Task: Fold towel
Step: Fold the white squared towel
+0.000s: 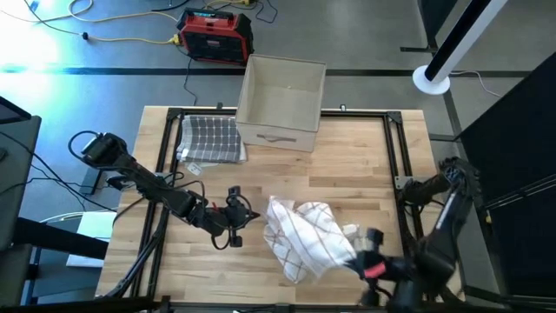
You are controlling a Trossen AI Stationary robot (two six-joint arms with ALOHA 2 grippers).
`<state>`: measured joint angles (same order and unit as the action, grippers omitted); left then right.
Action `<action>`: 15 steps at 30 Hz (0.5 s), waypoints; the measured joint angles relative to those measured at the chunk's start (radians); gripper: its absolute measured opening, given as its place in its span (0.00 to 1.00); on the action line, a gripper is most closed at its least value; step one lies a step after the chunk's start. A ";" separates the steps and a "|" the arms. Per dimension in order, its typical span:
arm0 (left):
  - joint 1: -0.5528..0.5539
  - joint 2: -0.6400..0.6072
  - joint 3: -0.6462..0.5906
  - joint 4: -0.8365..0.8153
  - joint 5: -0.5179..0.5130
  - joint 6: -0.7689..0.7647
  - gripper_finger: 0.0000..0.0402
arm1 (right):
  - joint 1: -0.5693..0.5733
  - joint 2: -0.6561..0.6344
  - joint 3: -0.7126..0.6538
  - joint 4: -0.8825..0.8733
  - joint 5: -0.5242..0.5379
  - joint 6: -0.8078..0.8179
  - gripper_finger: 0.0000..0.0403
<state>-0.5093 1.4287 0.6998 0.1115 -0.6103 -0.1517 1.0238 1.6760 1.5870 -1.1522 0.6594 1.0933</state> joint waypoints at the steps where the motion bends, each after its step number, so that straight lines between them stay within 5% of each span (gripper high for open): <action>1: 0.002 0.008 0.000 0.009 -0.001 0.015 0.00 | 0.021 0.002 -0.031 0.003 0.002 0.040 0.00; 6: 0.019 0.084 0.001 0.076 0.044 0.137 0.01 | 0.082 0.002 -0.168 0.013 -0.051 0.259 0.00; 12: 0.054 0.202 0.002 0.077 0.078 0.130 0.06 | 0.090 0.002 -0.272 -0.018 -0.361 0.444 0.00; 15: 0.074 0.242 0.013 0.089 0.078 0.098 0.08 | 0.091 0.002 -0.281 -0.024 -0.407 0.461 0.00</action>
<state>-0.4356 1.6710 0.7129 0.2002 -0.5327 -0.0540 1.1149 1.6783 1.3056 -1.1764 0.2527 1.5547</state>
